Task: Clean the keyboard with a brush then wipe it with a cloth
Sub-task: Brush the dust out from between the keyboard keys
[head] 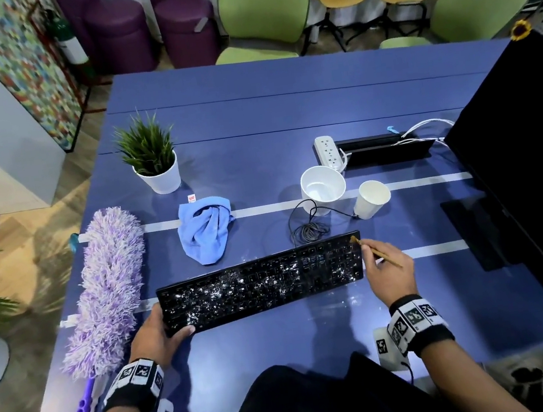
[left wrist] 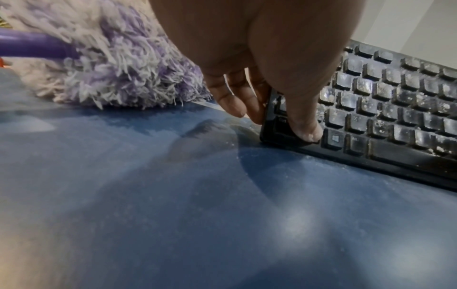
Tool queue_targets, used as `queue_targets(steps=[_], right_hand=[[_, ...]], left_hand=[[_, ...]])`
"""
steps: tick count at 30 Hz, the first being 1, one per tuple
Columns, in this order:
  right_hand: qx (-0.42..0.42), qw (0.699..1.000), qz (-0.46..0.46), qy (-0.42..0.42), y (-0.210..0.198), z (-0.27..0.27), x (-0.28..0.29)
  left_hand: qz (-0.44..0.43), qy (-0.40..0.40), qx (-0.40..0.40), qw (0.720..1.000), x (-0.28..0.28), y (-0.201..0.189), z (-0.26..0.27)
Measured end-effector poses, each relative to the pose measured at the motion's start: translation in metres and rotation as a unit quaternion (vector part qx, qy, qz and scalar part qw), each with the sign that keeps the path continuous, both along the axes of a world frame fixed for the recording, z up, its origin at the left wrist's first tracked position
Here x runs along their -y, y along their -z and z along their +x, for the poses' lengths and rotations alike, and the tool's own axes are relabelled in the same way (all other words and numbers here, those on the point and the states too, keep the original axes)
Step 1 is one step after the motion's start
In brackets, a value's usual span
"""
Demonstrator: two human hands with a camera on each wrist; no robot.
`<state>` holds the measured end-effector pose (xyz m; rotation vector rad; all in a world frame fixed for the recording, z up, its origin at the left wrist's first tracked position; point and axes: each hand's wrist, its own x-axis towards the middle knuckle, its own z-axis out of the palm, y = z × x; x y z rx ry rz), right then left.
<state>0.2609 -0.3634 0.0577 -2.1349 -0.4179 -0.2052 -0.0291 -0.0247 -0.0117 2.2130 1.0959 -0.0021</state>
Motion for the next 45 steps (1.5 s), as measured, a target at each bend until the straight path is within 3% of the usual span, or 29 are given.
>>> queue_targets(steps=[3,7,10,14,18,22,27,31,36,38,41,45], right_hand=[[-0.043,0.99,-0.132,-0.016,0.005,0.001,0.008],[0.042,0.998,-0.04,-0.031,0.011,-0.006,0.011],[0.011,1.0,-0.015,-0.007,0.016,-0.009,0.007],[0.002,0.998,-0.014,-0.054,0.02,-0.015,-0.001],[0.0,0.998,0.021,0.061,0.02,-0.009,0.005],[-0.022,0.998,-0.013,-0.053,0.018,-0.02,-0.002],[0.003,0.999,0.012,0.044,0.013,-0.016,-0.001],[-0.035,0.992,-0.03,-0.118,0.021,-0.03,-0.013],[-0.041,0.996,0.035,0.07,0.019,-0.003,-0.004],[-0.021,0.998,0.061,0.016,0.015,-0.001,-0.009],[0.038,0.996,-0.016,-0.078,0.008,-0.009,-0.012],[0.011,0.999,0.031,0.027,0.011,0.006,-0.005]], left_hand=[[-0.005,-0.001,-0.002,1.0,-0.002,0.001,-0.001],[-0.007,-0.008,-0.01,1.0,0.001,0.001,-0.001],[-0.006,-0.013,-0.015,1.0,0.002,0.0,0.003],[-0.008,-0.014,-0.017,1.0,0.001,0.0,0.001],[-0.009,-0.016,-0.014,1.0,0.004,-0.003,0.003],[-0.014,-0.016,-0.008,1.0,0.002,-0.004,0.001],[-0.013,-0.017,-0.008,1.0,0.004,-0.004,0.0],[-0.012,-0.017,-0.01,1.0,0.003,-0.004,0.001],[-0.006,-0.016,-0.004,1.0,0.004,-0.003,-0.001],[0.004,-0.013,-0.003,1.0,0.003,-0.003,-0.002],[0.004,-0.008,-0.007,1.0,0.003,-0.004,-0.001],[0.01,-0.007,-0.008,1.0,0.004,-0.004,-0.002]])
